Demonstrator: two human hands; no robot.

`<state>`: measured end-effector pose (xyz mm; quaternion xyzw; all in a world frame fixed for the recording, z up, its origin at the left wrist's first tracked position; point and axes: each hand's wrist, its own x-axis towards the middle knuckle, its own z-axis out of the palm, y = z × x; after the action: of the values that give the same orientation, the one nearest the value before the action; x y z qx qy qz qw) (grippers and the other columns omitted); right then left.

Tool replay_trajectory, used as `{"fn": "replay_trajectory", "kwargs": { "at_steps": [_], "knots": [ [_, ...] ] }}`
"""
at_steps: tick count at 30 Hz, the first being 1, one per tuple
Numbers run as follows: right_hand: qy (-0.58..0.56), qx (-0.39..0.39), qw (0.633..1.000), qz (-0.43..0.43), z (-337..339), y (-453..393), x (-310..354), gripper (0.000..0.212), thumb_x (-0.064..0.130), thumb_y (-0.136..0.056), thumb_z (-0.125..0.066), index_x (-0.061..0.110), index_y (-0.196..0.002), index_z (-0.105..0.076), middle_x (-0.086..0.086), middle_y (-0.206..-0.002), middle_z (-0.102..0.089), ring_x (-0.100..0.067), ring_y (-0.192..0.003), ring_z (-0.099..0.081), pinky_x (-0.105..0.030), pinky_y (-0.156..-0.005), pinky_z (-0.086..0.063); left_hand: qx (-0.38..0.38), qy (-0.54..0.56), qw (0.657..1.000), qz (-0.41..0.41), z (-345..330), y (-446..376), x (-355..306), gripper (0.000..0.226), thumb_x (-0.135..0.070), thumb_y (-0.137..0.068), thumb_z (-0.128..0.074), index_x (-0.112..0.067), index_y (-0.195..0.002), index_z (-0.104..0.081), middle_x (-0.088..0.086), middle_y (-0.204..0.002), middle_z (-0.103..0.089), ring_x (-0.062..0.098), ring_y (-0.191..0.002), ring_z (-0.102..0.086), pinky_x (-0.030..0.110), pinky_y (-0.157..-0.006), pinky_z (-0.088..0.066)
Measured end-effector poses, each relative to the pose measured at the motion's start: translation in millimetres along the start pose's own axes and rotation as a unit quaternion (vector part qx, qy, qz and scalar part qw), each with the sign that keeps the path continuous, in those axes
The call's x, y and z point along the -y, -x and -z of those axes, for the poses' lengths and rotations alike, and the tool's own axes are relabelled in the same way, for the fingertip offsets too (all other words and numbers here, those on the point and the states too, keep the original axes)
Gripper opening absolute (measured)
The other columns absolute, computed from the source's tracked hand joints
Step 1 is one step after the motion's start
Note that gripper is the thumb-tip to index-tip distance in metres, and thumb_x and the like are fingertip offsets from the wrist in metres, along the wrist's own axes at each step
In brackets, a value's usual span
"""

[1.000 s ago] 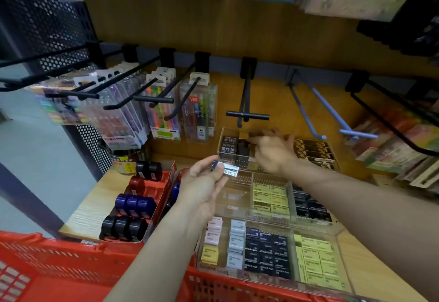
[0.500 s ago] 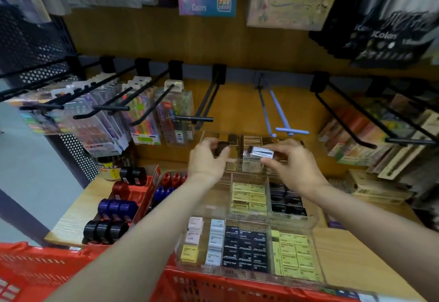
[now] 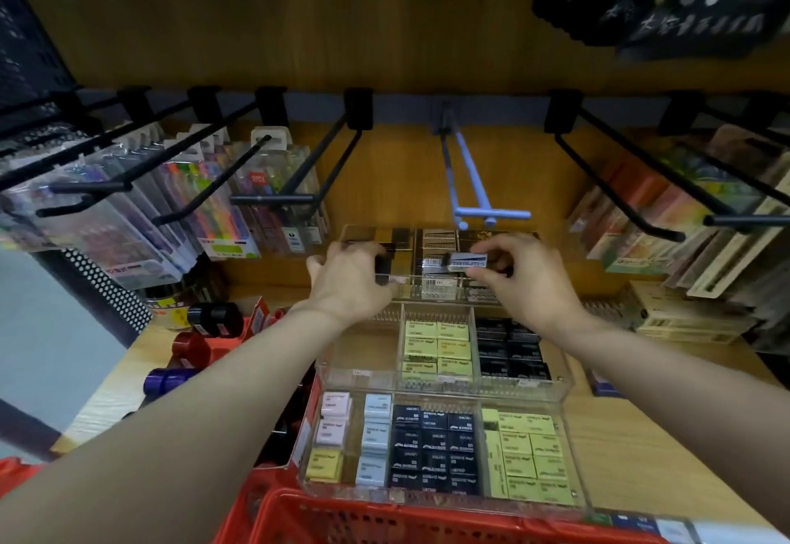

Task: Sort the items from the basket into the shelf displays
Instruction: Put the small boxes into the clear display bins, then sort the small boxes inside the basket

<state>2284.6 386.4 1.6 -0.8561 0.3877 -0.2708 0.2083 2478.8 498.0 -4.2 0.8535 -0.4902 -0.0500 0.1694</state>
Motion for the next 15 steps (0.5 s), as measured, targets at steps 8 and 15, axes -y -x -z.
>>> {"fn": "replay_trajectory", "kwargs": {
  "at_steps": [8, 15],
  "knots": [
    [0.035, 0.017, 0.999, -0.012, -28.1, -4.5, 18.2, 0.031, 0.034, -0.089, -0.07, 0.025, -0.119, -0.069, 0.003, -0.124, -0.066, -0.019, -0.114, -0.06, -0.043, -0.1, -0.047, 0.016, -0.024, 0.991, -0.132, -6.0, 14.0, -4.0, 0.056, -0.039, -0.092, -0.06, -0.031, -0.145, -0.043, -0.006, -0.152, -0.042, 0.021, -0.143, -0.028, 0.047, -0.116, -0.018],
    [0.24, 0.034, 0.967, 0.076, -29.3, 26.3, 11.4, 0.049, 0.039, -0.092, -0.056, 0.037, -0.14, -0.048, 0.004, -0.152, -0.034, -0.023, -0.137, -0.026, -0.047, -0.103, -0.023, 0.057, -0.077, 0.982, -0.161, -13.4, 17.8, -1.0, 0.07, -0.041, -0.093, -0.059, -0.04, -0.153, -0.022, -0.005, -0.163, -0.02, 0.023, -0.15, -0.011, 0.05, -0.119, -0.011]
  ]
}}
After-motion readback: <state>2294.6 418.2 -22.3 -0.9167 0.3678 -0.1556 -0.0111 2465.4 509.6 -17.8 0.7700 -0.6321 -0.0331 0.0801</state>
